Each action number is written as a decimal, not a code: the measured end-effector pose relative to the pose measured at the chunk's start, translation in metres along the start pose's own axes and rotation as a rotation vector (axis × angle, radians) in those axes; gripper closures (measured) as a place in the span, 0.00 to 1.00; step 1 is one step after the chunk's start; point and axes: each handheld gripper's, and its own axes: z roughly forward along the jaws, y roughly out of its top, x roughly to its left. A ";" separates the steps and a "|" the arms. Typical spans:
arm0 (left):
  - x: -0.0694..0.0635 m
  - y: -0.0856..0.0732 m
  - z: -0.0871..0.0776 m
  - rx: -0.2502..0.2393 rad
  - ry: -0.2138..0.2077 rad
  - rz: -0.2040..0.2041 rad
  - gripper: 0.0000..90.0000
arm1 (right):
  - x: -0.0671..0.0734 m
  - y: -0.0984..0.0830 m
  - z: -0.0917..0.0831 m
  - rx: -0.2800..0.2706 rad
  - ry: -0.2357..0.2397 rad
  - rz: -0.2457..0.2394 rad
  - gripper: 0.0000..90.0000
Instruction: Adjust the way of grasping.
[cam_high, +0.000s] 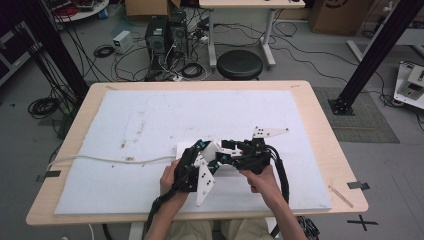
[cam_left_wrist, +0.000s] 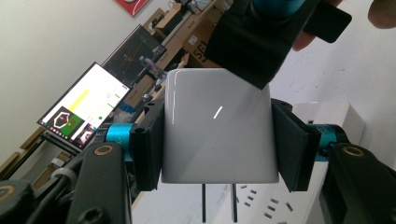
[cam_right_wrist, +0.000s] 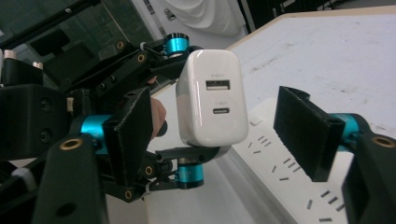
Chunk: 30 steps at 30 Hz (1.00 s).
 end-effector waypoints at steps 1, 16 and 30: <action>0.000 0.000 0.000 0.000 0.000 0.000 0.47 | 0.000 0.000 0.000 0.000 0.000 0.000 0.34; -0.003 0.003 0.001 -0.014 -0.008 0.012 0.47 | -0.003 -0.001 0.005 -0.004 0.038 0.018 0.43; -0.005 0.005 0.001 -0.039 -0.018 0.020 0.47 | -0.003 -0.003 0.007 -0.006 0.076 0.005 0.59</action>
